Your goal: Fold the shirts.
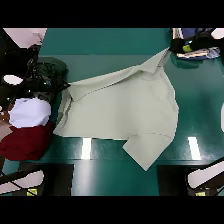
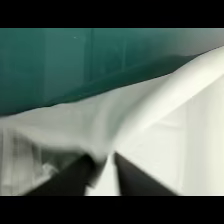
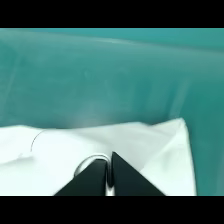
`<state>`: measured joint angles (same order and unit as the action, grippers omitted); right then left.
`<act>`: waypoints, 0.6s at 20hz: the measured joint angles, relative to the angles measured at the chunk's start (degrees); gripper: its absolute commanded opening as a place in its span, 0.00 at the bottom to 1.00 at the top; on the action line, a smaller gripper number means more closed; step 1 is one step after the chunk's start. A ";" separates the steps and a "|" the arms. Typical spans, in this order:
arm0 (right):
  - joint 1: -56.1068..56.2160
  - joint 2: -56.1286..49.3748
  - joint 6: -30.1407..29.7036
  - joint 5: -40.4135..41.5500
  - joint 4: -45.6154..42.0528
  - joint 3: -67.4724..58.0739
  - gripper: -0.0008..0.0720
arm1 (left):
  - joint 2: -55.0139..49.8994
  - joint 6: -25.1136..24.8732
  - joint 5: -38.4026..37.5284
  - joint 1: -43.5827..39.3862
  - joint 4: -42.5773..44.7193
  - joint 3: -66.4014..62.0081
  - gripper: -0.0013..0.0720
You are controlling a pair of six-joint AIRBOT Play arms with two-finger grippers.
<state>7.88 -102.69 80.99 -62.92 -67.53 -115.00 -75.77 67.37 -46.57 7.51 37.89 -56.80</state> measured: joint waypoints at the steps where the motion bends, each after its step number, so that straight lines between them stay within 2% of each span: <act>1: 0.02 -0.46 0.31 0.28 0.04 0.00 0.64 | -0.26 -0.20 0.11 0.00 -0.07 0.09 0.77; 4: -0.63 -0.61 0.96 -0.72 0.33 -0.04 0.64 | -0.70 -0.59 -3.74 0.94 0.39 -1.51 0.77; 7: -2.73 1.62 1.14 -7.32 0.31 -0.07 0.63 | 1.20 -0.57 -12.37 4.04 3.32 -3.98 0.77; 12: -6.36 6.62 -0.02 -21.20 0.37 3.26 0.63 | 11.23 3.72 -23.91 6.80 17.44 0.26 0.77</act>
<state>1.52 -96.07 80.97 -84.12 -67.16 -111.74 -64.53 71.09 -70.48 14.31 55.33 -56.53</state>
